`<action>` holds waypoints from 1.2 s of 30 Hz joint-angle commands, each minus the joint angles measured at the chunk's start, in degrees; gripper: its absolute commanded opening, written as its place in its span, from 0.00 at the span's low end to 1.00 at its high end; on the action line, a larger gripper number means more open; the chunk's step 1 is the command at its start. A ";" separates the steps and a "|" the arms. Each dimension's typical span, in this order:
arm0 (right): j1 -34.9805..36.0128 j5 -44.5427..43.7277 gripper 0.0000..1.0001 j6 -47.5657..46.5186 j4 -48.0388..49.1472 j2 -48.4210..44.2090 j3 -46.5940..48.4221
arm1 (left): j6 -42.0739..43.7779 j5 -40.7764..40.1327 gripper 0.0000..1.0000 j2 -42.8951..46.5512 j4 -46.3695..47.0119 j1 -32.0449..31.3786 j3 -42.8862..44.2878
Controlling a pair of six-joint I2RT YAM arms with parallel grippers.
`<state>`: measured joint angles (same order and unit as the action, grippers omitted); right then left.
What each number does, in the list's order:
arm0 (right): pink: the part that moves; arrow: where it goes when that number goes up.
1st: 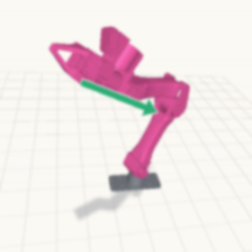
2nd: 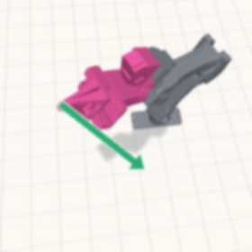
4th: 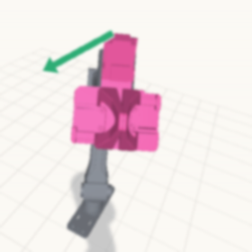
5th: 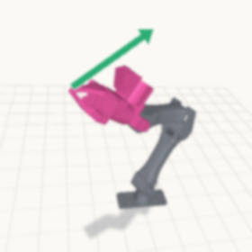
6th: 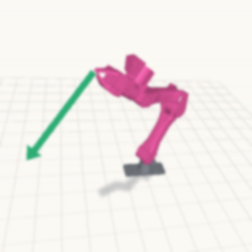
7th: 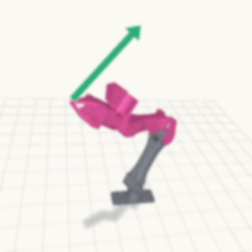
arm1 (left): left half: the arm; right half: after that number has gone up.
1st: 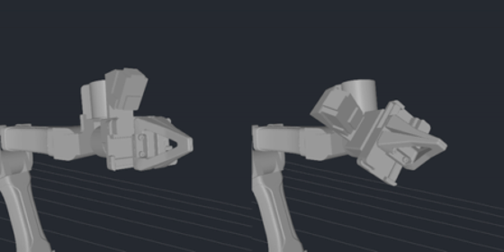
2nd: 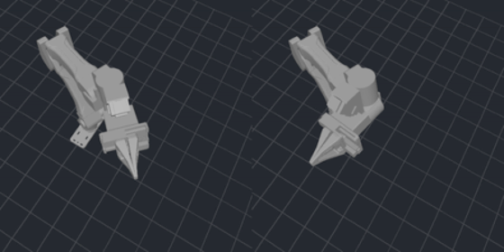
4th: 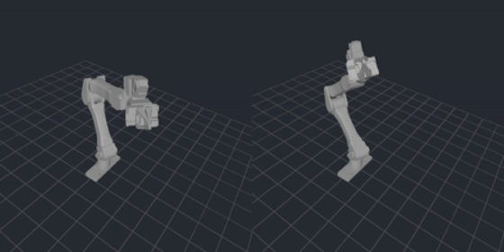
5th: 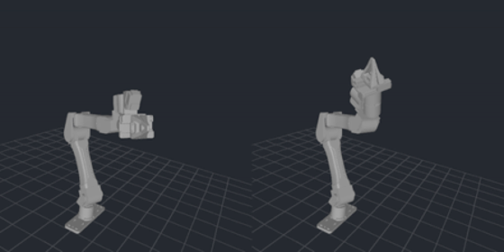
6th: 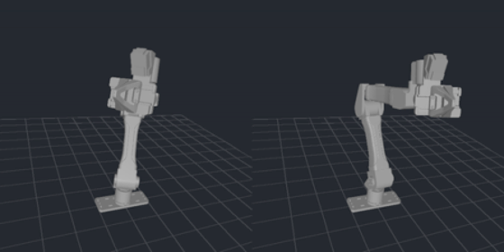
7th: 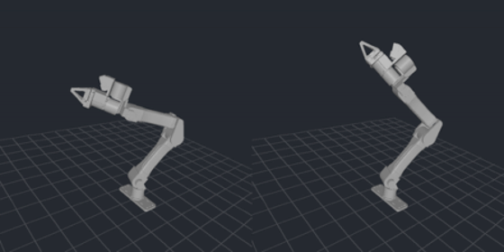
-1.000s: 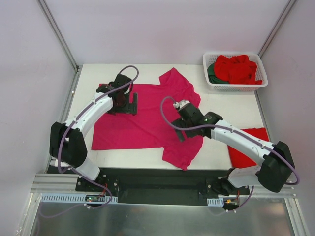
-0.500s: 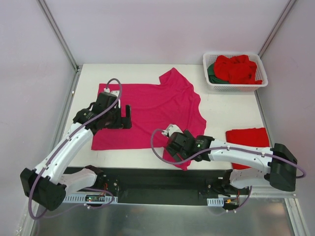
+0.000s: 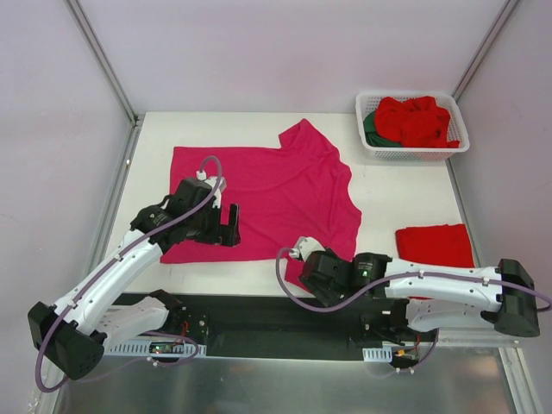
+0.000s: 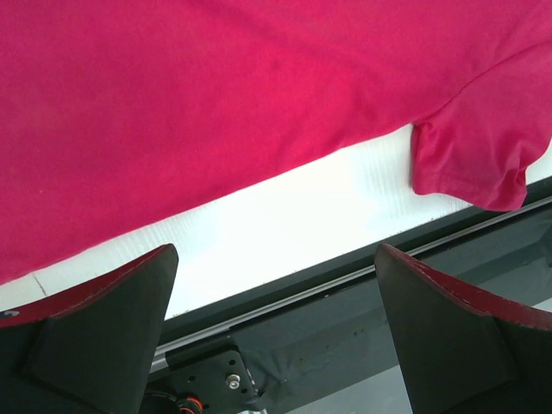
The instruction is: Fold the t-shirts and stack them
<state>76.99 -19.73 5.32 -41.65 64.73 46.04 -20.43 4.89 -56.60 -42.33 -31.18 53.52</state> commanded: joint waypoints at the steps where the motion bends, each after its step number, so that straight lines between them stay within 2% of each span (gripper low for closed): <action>1: 1.49 1.97 0.63 5.13 -3.61 -2.76 -3.58 | -0.76 1.79 0.99 0.96 -0.13 -0.37 -1.31; 10: 7.91 -0.48 0.63 11.64 -3.71 -1.37 -5.44 | -0.23 1.44 0.99 1.84 -0.48 -0.46 -2.37; 16: 14.49 -6.71 0.62 15.94 -0.28 5.66 -4.91 | 0.47 1.62 0.99 1.93 -1.35 -0.46 -1.57; 19: 17.14 -10.67 0.61 16.13 -3.69 11.02 -1.49 | 1.26 1.71 0.99 1.58 -2.41 -0.46 -0.96; 25: 16.79 -10.16 0.73 13.58 -5.10 16.39 1.94 | 2.58 3.47 0.99 -0.27 -6.89 -0.46 1.15; 30: 15.39 -11.03 0.79 11.12 -5.46 17.62 3.26 | 3.11 -4.61 0.99 -0.88 -11.01 -0.46 3.60; 31: 15.21 -11.47 0.80 10.50 -5.98 17.89 4.05 | 2.50 -9.15 0.99 -1.75 -12.68 -0.46 4.05; 36: 10.29 -8.23 0.83 7.25 -5.47 16.93 4.06 | -0.49 -11.83 0.99 -3.43 -16.03 -0.37 4.75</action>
<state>90.91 -28.88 15.55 -45.45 82.83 48.53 -18.96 -1.41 -58.72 -52.93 -31.18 56.36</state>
